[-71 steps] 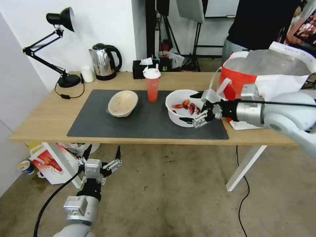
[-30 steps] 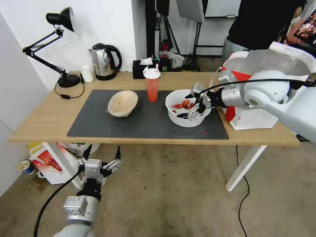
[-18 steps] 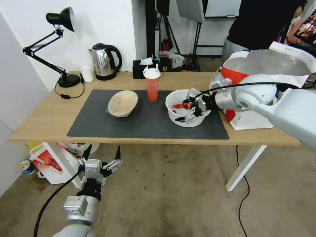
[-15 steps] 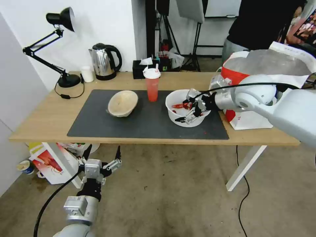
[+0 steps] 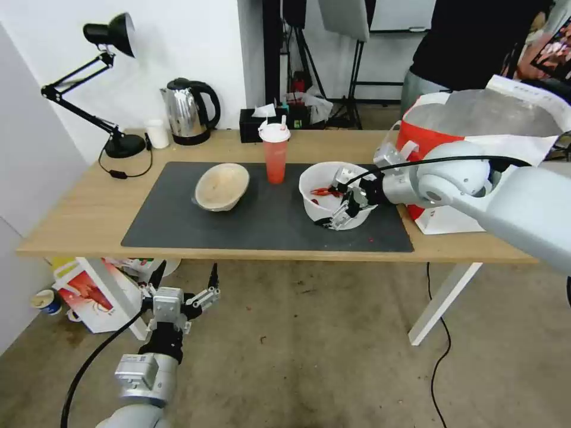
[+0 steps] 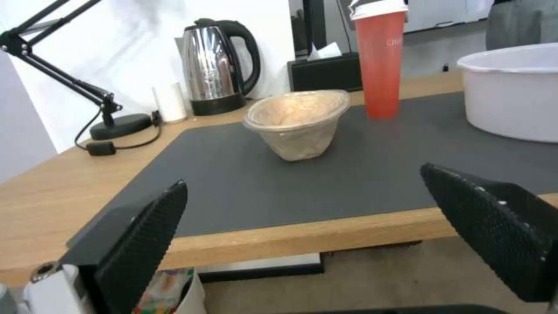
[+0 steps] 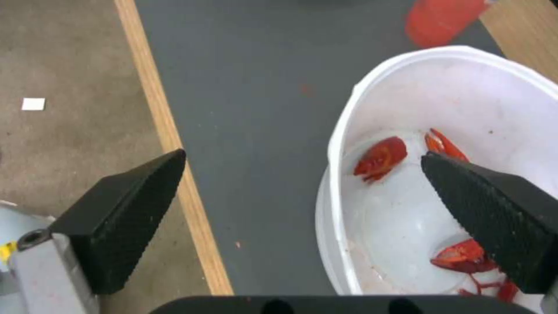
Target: Pick up the trash from the table and place it into the takeout bag.
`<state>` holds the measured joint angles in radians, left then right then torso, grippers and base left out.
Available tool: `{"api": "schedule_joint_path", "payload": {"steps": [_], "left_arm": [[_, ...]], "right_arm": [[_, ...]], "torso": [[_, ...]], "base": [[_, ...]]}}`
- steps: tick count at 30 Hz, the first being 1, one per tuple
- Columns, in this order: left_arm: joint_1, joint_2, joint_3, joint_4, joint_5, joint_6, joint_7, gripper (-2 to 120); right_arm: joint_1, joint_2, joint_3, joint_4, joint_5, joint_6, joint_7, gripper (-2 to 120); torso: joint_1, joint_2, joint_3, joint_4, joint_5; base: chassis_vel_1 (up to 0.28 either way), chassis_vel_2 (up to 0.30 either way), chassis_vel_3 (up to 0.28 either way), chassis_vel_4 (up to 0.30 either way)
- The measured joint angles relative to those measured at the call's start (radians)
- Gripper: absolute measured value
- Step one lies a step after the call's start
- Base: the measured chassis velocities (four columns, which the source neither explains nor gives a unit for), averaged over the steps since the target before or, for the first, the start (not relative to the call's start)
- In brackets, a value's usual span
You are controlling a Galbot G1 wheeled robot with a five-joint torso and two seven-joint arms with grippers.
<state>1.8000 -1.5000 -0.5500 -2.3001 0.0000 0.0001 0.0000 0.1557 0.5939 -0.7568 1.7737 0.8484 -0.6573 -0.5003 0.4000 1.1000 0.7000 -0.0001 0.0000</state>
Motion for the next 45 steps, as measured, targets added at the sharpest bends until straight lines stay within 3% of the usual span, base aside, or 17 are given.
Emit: {"api": "schedule_joint_path", "payload": {"steps": [16, 27, 45], "left_arm": [[0.0, 0.0, 0.0, 0.0, 0.0, 0.0, 0.0, 100], [0.0, 0.0, 0.0, 0.0, 0.0, 0.0, 0.0, 100], [0.0, 0.0, 0.0, 0.0, 0.0, 0.0, 0.0, 100]], "right_arm": [[-0.004, 0.022, -0.019, -0.05, -0.014, -0.002, -0.027, 100], [-0.021, 0.024, -0.015, -0.08, 0.161, -0.057, 0.043, 100], [-0.03, 0.038, -0.01, -0.113, 0.195, -0.064, 0.079, 100]], "torso": [[0.0, 0.0, 0.0, 0.0001, 0.0], [0.0, 0.0, 0.0, 0.0001, 0.0], [0.0, 0.0, 0.0, 0.0, 0.0]], "base": [[0.0, 0.0, 0.0, 0.0], [0.0, 0.0, 0.0, 0.0], [0.0, 0.0, 0.0, 0.0]]}}
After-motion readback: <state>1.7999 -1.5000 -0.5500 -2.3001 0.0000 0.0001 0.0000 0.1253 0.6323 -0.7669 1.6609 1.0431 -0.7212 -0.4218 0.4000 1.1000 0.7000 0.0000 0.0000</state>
